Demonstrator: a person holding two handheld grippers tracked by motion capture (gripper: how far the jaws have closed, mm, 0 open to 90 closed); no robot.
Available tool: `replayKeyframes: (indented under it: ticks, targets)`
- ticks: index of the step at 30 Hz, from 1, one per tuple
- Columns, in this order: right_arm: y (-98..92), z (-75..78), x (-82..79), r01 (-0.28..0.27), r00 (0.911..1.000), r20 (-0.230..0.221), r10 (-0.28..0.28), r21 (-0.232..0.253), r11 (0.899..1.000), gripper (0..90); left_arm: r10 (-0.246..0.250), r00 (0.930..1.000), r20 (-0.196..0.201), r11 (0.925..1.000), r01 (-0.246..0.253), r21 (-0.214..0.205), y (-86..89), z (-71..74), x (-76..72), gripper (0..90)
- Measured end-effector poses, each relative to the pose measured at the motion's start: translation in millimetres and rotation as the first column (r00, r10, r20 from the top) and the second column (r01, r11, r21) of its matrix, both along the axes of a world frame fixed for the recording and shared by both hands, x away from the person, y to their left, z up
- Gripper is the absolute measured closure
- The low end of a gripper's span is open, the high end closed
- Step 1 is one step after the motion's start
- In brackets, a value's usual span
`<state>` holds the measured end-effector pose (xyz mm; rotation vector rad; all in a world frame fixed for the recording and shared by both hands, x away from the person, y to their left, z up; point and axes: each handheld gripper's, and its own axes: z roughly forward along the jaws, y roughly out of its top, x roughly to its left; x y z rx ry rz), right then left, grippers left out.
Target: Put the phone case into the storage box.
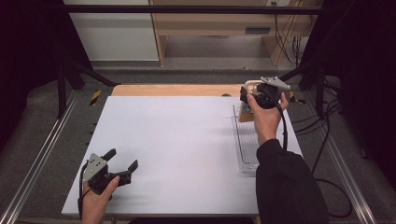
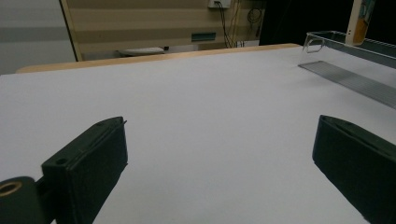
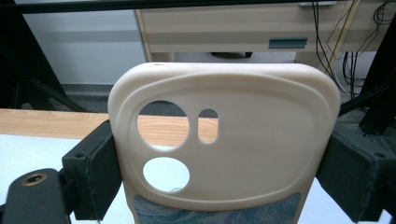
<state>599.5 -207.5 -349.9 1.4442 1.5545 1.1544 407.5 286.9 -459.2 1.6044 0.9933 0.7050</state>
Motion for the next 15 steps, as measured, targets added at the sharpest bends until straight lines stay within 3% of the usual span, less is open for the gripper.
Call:
replayKeyframes:
  ticks: [8, 15]
  targets:
    - [2.8, -9.4, 5.8, 0.017, 0.9998, -0.008, -0.017, -0.004, 1.0, 11.6, -0.003, 1.0, 0.006, 1.0, 0.003, 0.002, -0.1, 0.5, -0.2, 2.7]
    - [7.6, -15.7, 10.3, 0.032, 0.9994, -0.009, -0.032, -0.041, 0.999, 11.7, -0.008, 1.0, 0.001, 1.0, 0.008, 0.004, -2.3, -0.1, 0.2, 2.6]
